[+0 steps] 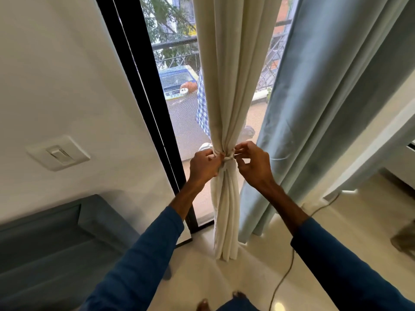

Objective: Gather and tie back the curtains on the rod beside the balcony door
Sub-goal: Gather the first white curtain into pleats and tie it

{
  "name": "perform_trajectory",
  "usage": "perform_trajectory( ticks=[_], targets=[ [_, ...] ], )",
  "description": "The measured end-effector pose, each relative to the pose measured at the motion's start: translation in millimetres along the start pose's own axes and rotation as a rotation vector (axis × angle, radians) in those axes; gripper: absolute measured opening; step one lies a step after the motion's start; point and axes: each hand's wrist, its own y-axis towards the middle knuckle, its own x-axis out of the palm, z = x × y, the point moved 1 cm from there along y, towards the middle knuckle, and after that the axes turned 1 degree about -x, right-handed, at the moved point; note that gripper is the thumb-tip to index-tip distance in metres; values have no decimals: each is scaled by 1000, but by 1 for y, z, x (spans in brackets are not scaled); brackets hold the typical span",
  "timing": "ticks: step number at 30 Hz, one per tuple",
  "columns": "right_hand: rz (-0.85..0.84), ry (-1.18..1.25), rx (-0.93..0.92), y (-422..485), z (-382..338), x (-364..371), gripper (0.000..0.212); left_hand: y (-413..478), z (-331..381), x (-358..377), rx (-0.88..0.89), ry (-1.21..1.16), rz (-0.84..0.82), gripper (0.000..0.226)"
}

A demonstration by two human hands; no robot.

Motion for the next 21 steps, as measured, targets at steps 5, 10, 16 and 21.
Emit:
perform_trajectory(
  ticks=[5,10,16,21],
  targets=[
    [7,9,40,4,-1,-5,23,-3,2,-2,157,215,71,30],
    [12,-5,47,5,-4,-8,24,-7,10,-2,249,286,97,26],
    [67,11,52,3,-7,-14,21,-21,20,-5,278,386,124,32],
    [98,5,54,2,-12,-24,20,-28,30,-8,330,616,93,37]
  ],
)
